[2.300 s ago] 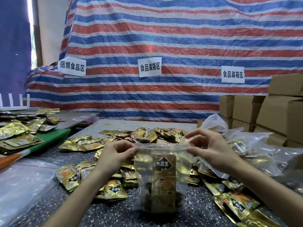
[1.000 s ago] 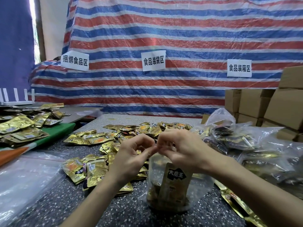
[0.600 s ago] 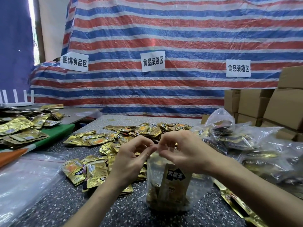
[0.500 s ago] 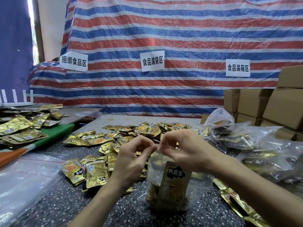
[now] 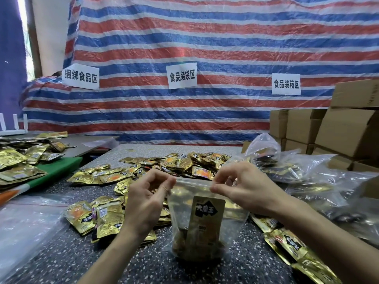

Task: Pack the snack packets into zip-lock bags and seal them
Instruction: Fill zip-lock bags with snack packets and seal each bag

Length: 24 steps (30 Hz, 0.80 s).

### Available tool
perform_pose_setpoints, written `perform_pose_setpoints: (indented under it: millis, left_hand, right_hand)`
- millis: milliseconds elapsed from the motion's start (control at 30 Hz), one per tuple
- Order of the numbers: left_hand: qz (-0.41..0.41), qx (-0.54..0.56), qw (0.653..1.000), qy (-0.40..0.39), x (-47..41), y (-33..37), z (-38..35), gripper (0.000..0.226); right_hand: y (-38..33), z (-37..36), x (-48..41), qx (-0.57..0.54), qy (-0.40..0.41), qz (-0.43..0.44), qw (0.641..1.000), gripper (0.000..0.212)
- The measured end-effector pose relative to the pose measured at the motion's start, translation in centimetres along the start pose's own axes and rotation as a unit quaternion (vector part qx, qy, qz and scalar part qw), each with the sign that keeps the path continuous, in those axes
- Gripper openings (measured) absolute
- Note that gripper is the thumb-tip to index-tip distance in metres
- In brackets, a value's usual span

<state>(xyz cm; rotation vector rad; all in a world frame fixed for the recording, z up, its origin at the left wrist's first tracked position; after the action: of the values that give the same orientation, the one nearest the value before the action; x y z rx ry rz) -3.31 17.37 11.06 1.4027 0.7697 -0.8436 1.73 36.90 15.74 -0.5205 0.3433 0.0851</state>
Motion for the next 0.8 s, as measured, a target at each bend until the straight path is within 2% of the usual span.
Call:
perform_pose_setpoints:
  millis: [267, 567, 800]
  left_hand:
    - [0.003, -0.025, 1.000, -0.009, -0.3, -0.2, 0.2, 0.004]
    - [0.017, -0.025, 1.000, -0.007, -0.4, -0.7, 0.5, 0.012]
    - [0.018, -0.016, 1.000, -0.008, -0.4, -1.1, 0.2, 0.009]
  right_hand:
    - [2.5, 1.2, 1.1, -0.014, -0.002, -0.019, 1.000, 0.016]
    - [5.6, 1.9, 2.0, -0.049, -0.010, -0.029, 0.998, 0.015]
    - [6.4, 2.0, 2.6, -0.069, -0.017, -0.030, 0.997, 0.010]
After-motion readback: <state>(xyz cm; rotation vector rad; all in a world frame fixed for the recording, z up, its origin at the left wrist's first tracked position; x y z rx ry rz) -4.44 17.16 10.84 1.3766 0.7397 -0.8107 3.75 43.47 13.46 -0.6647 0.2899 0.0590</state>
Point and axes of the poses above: each hand's wrist, its own x-axis away from the middle knuckle, its own z-axis out of the back of the hand, y = z × x, the point moved 9 cm from there along -x, towards the middle knuckle, and after that the axes turned 13 degrees about -z, right-handed, at the moved point
